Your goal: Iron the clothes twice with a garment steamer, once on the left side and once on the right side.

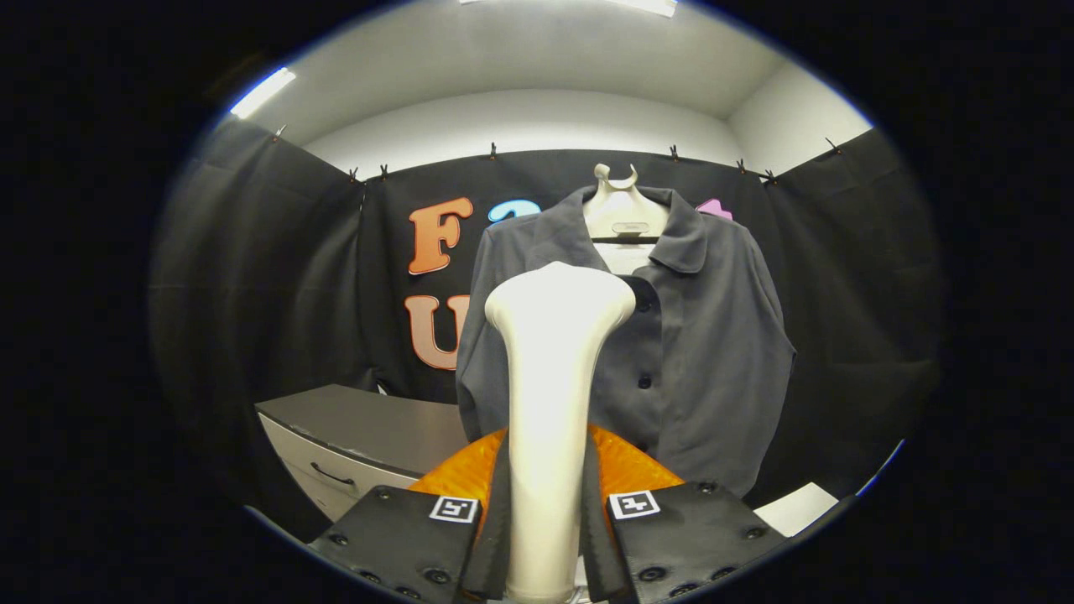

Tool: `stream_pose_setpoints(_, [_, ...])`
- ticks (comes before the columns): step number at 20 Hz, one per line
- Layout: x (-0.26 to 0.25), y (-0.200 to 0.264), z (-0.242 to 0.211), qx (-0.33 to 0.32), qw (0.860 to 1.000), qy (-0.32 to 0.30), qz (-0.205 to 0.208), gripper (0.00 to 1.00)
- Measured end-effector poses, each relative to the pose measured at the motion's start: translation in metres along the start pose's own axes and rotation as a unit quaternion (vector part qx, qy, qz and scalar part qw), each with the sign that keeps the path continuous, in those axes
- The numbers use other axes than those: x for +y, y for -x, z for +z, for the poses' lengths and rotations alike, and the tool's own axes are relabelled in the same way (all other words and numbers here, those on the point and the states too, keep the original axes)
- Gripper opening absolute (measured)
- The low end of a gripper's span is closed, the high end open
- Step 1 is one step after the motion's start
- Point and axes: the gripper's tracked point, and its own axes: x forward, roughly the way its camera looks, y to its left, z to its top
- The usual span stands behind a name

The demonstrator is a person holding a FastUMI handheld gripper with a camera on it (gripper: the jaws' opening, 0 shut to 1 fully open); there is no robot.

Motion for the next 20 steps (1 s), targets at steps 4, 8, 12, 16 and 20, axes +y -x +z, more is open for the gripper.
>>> stream_pose_setpoints(4, [-0.002,-0.027,-0.015,0.017,1.0,-0.007,0.0,0.43])
stream_pose_setpoints(8, [-0.004,-0.05,-0.018,0.024,1.0,-0.02,-0.001,0.43])
stream_pose_setpoints(12, [-0.009,-0.063,-0.019,0.026,0.999,-0.031,-0.004,0.43])
stream_pose_setpoints(16, [-0.015,-0.063,-0.021,0.027,0.999,-0.036,-0.004,0.43])
stream_pose_setpoints(20, [-0.023,-0.07,-0.023,0.034,0.999,-0.031,-0.01,0.43])
